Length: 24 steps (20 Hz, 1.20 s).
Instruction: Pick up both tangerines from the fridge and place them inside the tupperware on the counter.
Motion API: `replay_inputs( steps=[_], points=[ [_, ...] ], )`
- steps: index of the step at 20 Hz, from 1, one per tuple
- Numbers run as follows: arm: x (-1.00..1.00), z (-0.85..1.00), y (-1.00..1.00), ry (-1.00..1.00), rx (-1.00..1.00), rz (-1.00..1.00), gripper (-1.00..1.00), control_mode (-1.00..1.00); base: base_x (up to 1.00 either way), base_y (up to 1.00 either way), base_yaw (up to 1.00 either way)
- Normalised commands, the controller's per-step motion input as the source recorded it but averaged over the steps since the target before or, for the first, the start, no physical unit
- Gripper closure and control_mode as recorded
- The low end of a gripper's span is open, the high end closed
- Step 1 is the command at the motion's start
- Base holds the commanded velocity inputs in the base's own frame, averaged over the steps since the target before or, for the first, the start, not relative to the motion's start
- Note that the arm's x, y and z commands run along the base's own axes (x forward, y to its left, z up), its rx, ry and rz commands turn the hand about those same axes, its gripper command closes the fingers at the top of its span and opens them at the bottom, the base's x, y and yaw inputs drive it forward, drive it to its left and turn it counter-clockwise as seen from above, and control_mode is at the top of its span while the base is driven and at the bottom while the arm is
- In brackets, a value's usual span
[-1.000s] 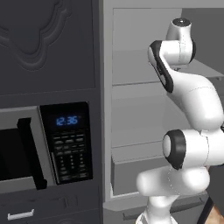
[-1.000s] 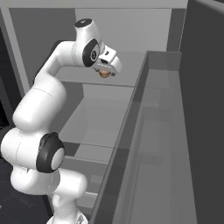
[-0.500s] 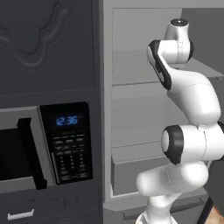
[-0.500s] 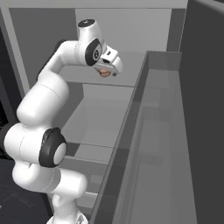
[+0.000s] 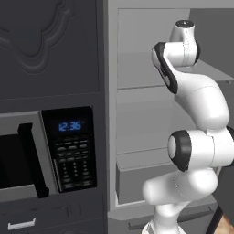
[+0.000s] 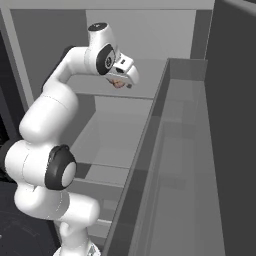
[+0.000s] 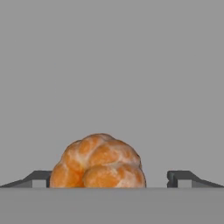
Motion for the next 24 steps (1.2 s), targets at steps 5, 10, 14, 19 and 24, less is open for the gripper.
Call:
replay_inputs(
  steps=[5,10,14,19,24],
  points=[
    [0.00,-0.17,0.02,0.00,0.00,0.00,1.00,-1.00,0.00,0.00,0.00],
    [0.00,-0.13,0.01,0.01,0.00,0.00,1.00,-1.00,0.00,0.00,0.00],
    [0.00,-0.10,0.00,0.00,0.00,0.00,1.00,-1.00,0.00,0.00,0.00],
    [-0.04,-0.14,-0.31,0.00,0.20,0.07,1.00,-1.00,0.00,0.00,0.00],
    [-0.73,-0.39,-0.10,-0.28,0.04,0.01,1.00,-1.00,0.00,0.00,0.00]
  ],
)
